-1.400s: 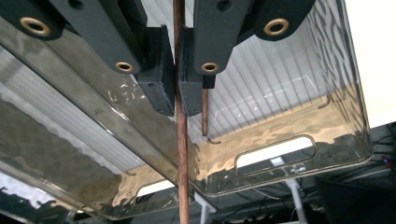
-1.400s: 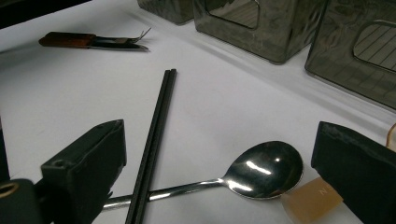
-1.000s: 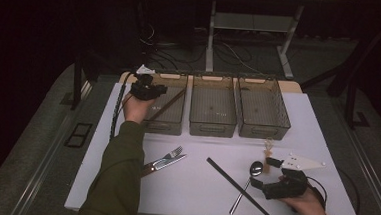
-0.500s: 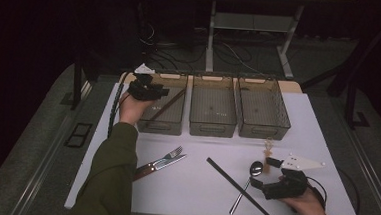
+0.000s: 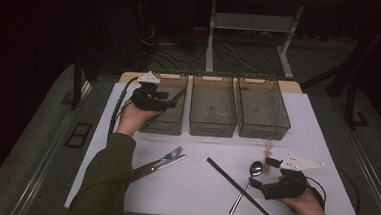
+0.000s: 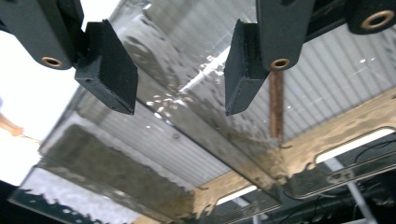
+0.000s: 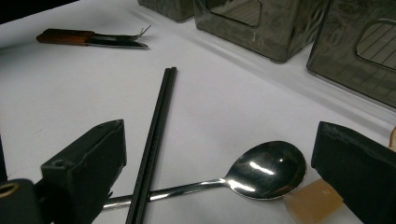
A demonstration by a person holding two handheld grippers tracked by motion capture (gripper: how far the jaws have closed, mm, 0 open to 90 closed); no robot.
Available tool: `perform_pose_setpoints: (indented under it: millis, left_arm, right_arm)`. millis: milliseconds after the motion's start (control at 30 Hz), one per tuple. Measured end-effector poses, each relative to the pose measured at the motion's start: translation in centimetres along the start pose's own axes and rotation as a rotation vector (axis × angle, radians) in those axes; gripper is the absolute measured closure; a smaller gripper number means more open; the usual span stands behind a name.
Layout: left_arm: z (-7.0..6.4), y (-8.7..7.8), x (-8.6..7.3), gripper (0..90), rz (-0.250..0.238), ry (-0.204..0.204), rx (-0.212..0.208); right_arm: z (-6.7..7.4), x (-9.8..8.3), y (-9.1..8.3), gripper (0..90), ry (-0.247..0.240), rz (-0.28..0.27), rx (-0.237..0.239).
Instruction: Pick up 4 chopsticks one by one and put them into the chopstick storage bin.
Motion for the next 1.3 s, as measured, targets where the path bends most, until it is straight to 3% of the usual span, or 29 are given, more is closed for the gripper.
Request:
perform_pose_setpoints:
  millis: [300, 700, 767, 933, 1300]
  left_arm:
    - [-2.7, -0.5, -1.2, 35.6, -0.003, 0.029, -0.06]
    - [-6.2, -0.6, -3.6, 27.7, -0.021, 0.077, -0.104]
    - [-6.6, -0.7, -4.1, 25.3, -0.005, 0.084, -0.097]
    - [-7.7, -1.0, -5.3, 22.4, -0.018, 0.089, -0.097]
    - [-10.2, -1.5, -7.8, 12.7, -0.008, 0.116, -0.119]
  right_arm:
    - [0.0, 0.0, 0.0, 3.5, -0.001, 0.001, 0.002]
    - [0.0, 0.0, -0.1, 3.4, 0.004, 0.0, 0.0]
    - [-0.1, 0.0, -0.1, 3.4, 0.005, -0.004, 0.0]
    - [0.1, 0.0, -0.2, 3.4, -0.002, -0.001, 0.001]
    - [0.2, 0.0, -0.3, 3.4, 0.0, -0.003, -0.002]
Point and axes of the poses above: each handheld gripper's, and its own axes: y roughly forward along the jaws, x roughly out of its top, z roughly to its left, the point moved 3 cm from there along y, roughly forward along the jaws, and after that the axes turned 12 degrees about -x, right-handed, at the moved point
